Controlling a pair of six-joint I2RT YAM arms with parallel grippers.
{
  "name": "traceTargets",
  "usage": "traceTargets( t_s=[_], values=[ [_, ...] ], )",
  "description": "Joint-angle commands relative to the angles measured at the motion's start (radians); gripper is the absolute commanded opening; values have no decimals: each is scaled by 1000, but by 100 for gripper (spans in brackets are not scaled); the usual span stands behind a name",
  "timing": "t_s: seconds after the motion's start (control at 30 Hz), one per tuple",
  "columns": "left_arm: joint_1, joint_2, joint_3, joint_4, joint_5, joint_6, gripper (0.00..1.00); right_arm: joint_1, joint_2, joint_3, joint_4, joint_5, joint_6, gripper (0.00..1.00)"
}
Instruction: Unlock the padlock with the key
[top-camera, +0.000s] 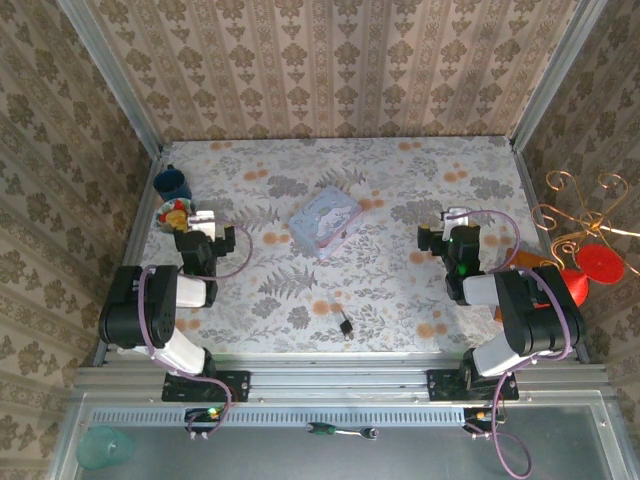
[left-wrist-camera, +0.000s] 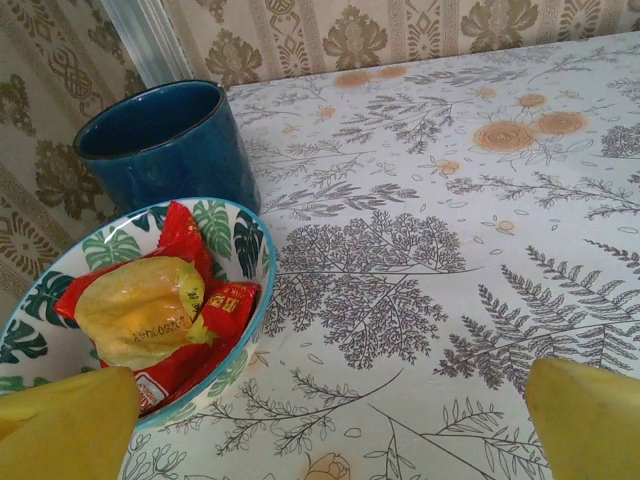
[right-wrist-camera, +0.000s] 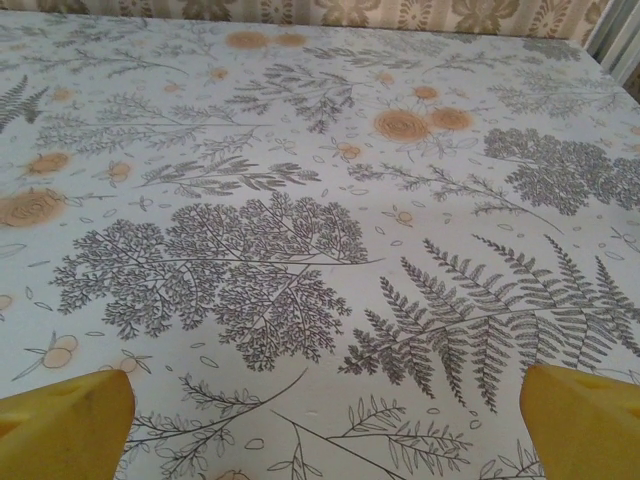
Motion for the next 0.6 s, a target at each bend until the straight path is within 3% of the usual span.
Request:
traceTargets(
  t_s=[0.0,0.57],
  values=[
    [-13,-8,1,-8,-30,1,100,-2,3,12,47,-21,19,100],
    [-21,-7,-10,13,-39,12,100,-20,2,34,2,-65,26,100]
  ],
)
